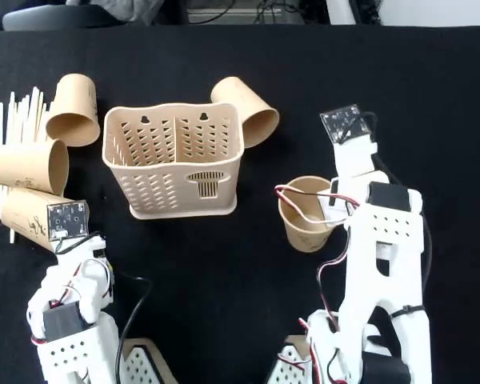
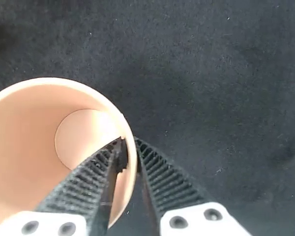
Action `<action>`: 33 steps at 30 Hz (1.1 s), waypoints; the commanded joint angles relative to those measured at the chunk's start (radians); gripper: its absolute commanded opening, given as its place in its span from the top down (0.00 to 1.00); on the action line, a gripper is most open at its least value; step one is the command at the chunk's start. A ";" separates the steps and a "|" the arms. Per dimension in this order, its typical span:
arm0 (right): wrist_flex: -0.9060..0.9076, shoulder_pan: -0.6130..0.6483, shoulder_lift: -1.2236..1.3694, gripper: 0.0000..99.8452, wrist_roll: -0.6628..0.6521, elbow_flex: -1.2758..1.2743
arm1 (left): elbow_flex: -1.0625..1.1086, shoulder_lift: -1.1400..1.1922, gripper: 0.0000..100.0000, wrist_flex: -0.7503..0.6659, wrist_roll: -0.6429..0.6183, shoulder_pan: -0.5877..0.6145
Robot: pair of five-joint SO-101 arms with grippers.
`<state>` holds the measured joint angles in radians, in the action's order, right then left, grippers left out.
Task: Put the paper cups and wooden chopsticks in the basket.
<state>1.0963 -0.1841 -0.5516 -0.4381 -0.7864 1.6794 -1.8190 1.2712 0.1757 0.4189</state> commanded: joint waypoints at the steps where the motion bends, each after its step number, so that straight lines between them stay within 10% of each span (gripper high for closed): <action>1: -0.005 -0.015 -0.010 0.99 0.002 0.024 | 0.019 -0.006 0.89 0.003 0.006 0.001; 18: 0.443 0.049 -0.007 0.99 0.089 0.585 | 0.019 -0.006 0.89 0.003 0.006 0.001; 33: 0.583 0.585 0.001 0.99 0.315 1.303 | 0.019 -0.006 0.89 0.003 0.006 0.001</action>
<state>1.7177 0.3115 -0.5531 -0.1358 0.4319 1.6794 -1.8190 1.2712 0.1757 0.4189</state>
